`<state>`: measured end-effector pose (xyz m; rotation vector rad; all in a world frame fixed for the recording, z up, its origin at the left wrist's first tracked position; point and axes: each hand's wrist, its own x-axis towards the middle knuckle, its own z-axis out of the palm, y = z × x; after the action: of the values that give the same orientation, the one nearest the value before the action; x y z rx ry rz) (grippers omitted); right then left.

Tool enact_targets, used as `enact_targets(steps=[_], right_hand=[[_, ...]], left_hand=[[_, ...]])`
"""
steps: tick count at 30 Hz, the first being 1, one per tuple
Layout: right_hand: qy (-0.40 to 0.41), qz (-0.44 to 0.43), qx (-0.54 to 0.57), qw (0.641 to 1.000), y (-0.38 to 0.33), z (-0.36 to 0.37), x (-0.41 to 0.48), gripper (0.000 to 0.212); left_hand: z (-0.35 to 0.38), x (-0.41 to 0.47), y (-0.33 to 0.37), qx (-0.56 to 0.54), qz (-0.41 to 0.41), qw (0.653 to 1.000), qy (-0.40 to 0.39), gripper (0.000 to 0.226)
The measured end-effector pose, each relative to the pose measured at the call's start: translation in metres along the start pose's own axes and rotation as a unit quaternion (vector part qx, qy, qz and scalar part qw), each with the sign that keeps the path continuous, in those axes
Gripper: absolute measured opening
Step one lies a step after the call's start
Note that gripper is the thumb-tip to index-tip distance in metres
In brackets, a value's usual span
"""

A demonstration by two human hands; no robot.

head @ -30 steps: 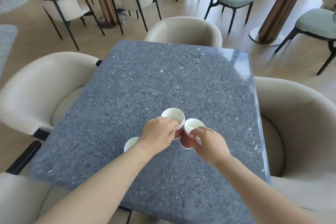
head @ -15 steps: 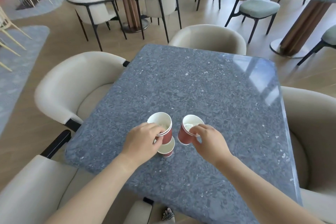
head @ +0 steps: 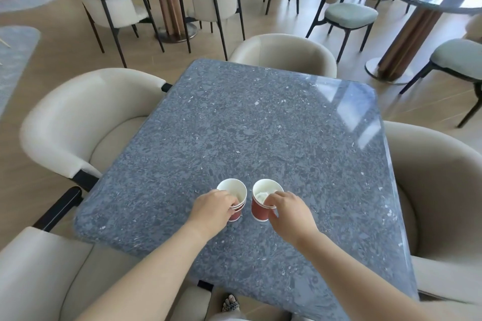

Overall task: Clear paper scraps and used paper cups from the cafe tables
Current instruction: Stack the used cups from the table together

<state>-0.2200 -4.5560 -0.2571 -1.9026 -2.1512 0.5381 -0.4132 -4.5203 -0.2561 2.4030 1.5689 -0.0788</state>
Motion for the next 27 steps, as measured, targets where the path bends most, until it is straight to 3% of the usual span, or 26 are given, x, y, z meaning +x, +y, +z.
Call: enact_targets(steps=[9,17,27], right_hand=[[-0.010,0.032,0.017,0.999,0.000,0.011,0.006,0.025],[0.045,-0.004,0.090,0.995,-0.010,-0.027,0.031,0.020],[0.113,-0.117,0.107,0.981,-0.063,-0.086,0.069,0.023]], left_hand=[[0.003,0.018,0.000,0.050,0.017,0.996,-0.076,0.023],[-0.052,0.031,-0.004,0.025,0.038,0.999,0.012,0.012],[-0.134,0.016,-0.026,-0.017,-0.033,0.990,0.138,0.014]])
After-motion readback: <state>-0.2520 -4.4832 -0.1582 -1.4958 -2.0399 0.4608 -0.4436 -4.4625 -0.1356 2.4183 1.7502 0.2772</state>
